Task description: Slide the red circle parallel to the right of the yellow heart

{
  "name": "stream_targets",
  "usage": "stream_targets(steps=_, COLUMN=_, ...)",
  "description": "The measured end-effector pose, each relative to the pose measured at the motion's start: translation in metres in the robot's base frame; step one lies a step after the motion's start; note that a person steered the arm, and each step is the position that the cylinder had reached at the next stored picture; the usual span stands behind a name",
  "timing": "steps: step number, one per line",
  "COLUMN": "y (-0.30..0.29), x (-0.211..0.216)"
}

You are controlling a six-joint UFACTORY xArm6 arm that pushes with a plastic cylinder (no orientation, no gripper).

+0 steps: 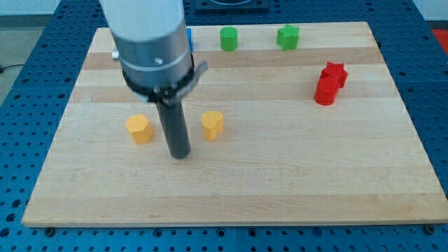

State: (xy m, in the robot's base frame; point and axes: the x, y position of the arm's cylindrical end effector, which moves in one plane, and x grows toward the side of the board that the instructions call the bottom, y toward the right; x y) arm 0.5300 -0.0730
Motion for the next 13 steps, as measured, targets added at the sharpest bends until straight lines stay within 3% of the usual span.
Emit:
stream_targets(steps=2, y=0.23, x=-0.03)
stream_targets(steps=4, y=0.362, x=-0.13)
stream_targets(steps=6, y=0.347, x=-0.204)
stream_targets(steps=7, y=0.311, x=-0.202)
stream_targets(steps=9, y=0.289, x=-0.158)
stream_targets(steps=11, y=0.23, x=-0.155)
stream_targets(steps=13, y=0.219, x=-0.088)
